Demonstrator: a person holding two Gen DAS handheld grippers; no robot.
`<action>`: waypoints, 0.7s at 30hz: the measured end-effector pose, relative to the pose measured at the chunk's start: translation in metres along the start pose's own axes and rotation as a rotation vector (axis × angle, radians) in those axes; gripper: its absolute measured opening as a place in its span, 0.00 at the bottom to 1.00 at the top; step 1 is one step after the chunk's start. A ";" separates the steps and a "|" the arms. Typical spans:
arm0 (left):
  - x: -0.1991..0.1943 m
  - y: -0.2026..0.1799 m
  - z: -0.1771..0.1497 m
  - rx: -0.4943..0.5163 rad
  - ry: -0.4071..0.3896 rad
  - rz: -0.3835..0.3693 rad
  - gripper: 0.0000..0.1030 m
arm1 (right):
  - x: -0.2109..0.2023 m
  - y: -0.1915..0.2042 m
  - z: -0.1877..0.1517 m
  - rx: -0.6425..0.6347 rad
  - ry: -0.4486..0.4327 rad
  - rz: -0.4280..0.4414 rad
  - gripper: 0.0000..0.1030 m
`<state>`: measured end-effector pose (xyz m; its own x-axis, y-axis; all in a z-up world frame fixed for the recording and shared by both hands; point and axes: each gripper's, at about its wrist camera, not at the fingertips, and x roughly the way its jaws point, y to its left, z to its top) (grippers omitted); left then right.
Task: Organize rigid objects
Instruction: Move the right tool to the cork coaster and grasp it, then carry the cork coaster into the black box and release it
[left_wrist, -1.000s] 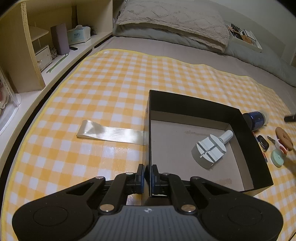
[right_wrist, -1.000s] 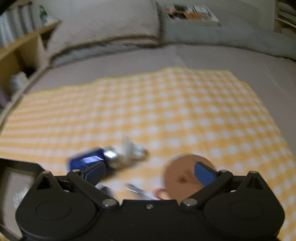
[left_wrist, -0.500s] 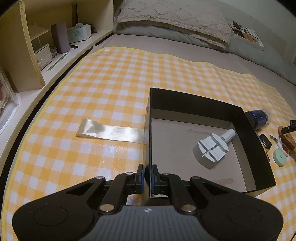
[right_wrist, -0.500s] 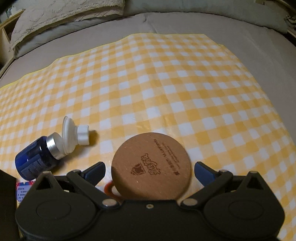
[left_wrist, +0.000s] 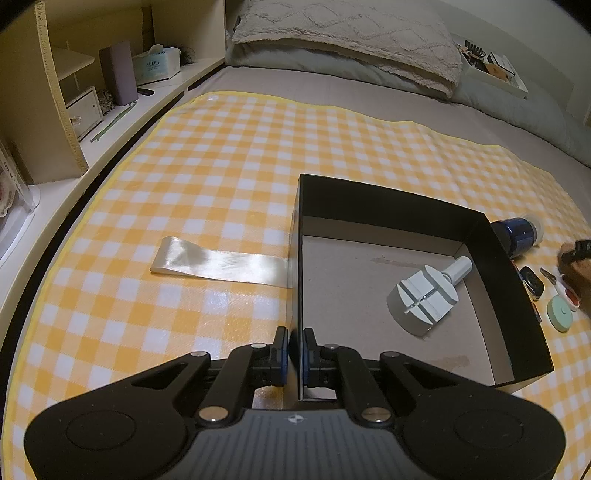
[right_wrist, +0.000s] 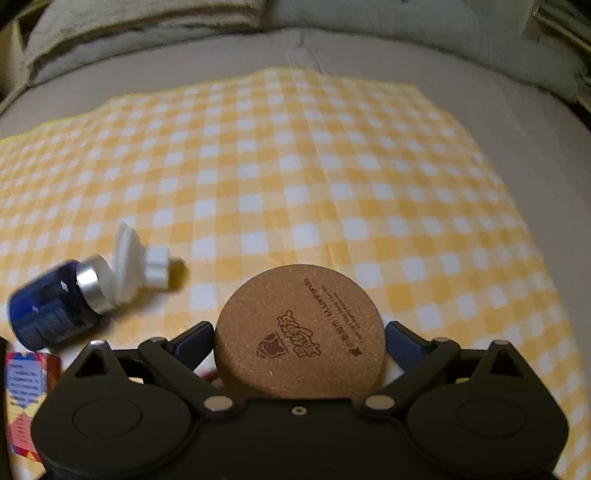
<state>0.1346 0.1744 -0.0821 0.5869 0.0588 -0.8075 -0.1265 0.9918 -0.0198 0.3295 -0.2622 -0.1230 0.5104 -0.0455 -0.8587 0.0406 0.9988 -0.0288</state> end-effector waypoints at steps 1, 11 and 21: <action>0.000 0.000 0.000 0.001 0.000 0.001 0.08 | -0.007 0.002 0.002 0.006 -0.022 0.015 0.97; 0.001 0.000 0.000 0.001 0.000 0.001 0.07 | -0.101 0.069 0.006 -0.109 -0.193 0.417 0.97; 0.001 0.002 0.001 0.003 -0.004 -0.003 0.08 | -0.144 0.182 -0.025 -0.303 -0.113 0.716 0.97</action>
<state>0.1355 0.1762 -0.0819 0.5905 0.0560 -0.8051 -0.1223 0.9923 -0.0206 0.2416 -0.0733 -0.0174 0.4084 0.6260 -0.6644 -0.5591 0.7468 0.3601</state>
